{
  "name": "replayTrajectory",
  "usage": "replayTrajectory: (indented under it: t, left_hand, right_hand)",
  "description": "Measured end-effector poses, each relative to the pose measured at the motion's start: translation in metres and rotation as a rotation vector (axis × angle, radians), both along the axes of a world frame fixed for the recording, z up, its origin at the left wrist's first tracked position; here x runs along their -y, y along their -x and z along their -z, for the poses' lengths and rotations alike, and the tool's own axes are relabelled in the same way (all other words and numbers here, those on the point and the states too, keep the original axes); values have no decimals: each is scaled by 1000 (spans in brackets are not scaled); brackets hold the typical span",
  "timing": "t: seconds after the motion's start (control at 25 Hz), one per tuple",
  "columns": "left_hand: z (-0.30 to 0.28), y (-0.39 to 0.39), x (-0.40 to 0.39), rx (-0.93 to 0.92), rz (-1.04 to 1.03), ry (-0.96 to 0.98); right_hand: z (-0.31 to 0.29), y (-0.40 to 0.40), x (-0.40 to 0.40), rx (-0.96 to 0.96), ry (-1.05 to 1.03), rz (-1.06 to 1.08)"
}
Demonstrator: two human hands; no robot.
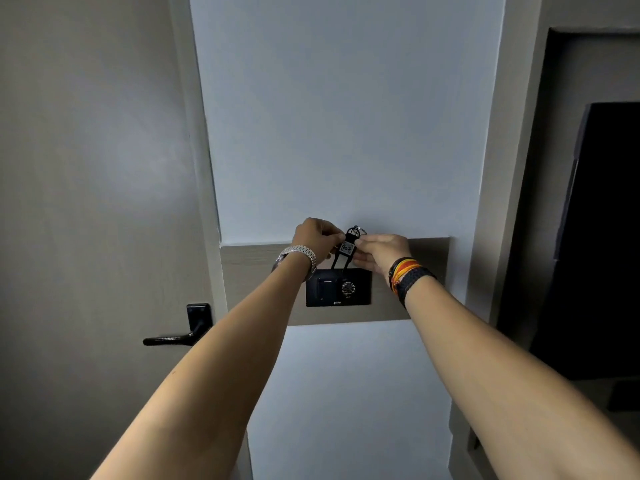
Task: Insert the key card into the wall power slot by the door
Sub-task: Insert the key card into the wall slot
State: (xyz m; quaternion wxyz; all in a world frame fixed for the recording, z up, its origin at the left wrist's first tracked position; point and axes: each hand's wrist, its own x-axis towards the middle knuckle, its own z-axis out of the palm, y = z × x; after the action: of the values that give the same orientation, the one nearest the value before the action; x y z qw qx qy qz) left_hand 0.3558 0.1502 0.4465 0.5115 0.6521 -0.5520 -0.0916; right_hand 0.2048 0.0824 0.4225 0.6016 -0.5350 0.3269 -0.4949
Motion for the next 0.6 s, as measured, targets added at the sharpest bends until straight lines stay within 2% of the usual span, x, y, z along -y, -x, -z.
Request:
replayTrajectory:
  t: [0.6]
  left_hand:
    - [6, -24, 4, 35, -53, 32]
  right_hand:
    - [-3, -36, 17, -171, 190, 111]
